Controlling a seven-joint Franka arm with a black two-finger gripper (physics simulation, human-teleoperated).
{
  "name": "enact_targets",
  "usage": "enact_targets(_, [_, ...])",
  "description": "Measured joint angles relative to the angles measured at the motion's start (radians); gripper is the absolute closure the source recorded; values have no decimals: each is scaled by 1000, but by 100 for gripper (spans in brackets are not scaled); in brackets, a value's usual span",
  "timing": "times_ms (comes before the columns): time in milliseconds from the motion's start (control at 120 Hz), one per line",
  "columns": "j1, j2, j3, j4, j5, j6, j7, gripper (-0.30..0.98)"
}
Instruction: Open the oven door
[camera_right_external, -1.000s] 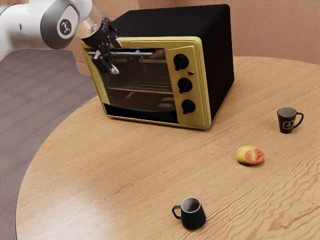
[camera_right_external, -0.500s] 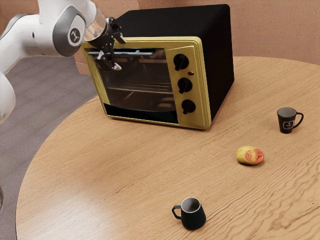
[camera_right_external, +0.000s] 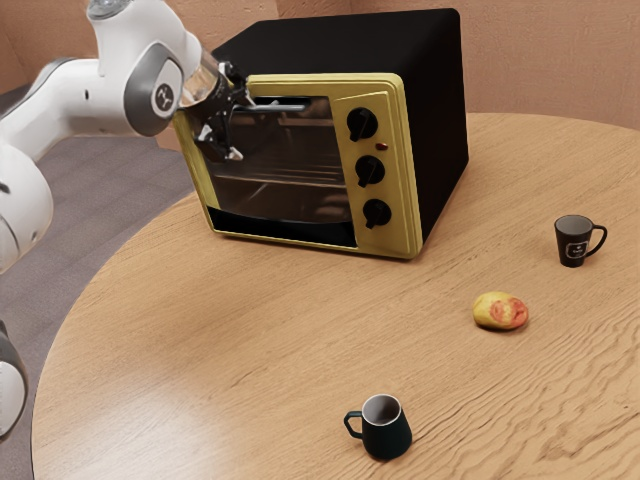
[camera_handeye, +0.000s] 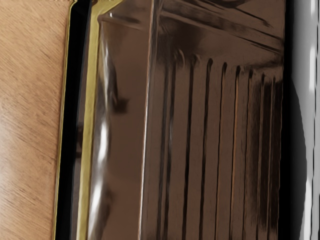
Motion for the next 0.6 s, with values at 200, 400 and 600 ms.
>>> enact_targets(200, [15, -90, 3, -161, -2, 10, 15, 1])
enact_targets(400, [30, -190, -4, -319, 40, 22, 22, 0])
enact_targets(600, [47, -279, -2, -464, 65, 53, 19, 0])
